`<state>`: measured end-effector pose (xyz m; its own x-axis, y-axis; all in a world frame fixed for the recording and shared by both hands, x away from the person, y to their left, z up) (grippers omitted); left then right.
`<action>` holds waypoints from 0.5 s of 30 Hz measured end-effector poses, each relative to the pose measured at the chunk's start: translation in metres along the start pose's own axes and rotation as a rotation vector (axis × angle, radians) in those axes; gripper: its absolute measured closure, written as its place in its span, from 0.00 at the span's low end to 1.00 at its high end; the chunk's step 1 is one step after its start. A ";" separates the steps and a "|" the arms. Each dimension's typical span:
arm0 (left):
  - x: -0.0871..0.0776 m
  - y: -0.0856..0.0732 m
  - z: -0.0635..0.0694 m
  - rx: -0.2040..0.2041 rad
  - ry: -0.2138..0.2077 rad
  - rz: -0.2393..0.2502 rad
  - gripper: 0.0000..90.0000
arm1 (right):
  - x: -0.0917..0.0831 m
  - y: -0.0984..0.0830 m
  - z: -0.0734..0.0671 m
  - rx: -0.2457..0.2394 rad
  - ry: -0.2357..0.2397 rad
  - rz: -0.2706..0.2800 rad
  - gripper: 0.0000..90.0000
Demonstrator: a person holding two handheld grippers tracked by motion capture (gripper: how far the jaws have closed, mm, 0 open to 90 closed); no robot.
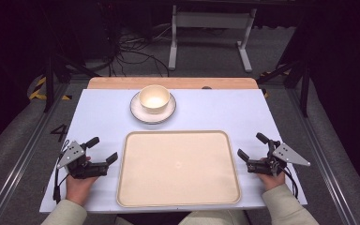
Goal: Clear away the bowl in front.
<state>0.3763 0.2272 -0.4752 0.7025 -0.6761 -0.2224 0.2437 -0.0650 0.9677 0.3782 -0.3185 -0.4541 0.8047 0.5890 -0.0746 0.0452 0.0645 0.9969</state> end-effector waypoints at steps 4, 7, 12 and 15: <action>0.000 0.000 0.001 -0.006 -0.007 0.000 0.03 | 0.000 0.000 0.001 0.012 -0.002 0.005 0.00; -0.001 0.001 0.000 -0.007 -0.006 0.003 0.03 | 0.000 0.000 0.001 0.013 -0.005 0.006 0.00; -0.001 0.002 0.001 -0.013 -0.013 0.002 0.04 | 0.000 0.000 0.001 0.021 0.002 0.010 0.00; -0.001 0.005 0.002 -0.012 -0.014 0.005 0.04 | 0.000 0.000 0.002 0.024 0.000 0.009 0.00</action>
<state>0.3754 0.2262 -0.4695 0.6945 -0.6864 -0.2157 0.2483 -0.0526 0.9672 0.3791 -0.3198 -0.4542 0.8050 0.5896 -0.0659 0.0521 0.0403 0.9978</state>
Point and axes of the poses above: each handheld gripper's, and its own axes: x roughly forward along the jaws, y roughly out of its top, z roughly to its right, the point moved 4 cm from there along x, roughly forward along the jaws, and after that the axes turned 1 degree about -y, right-handed, at the moved point
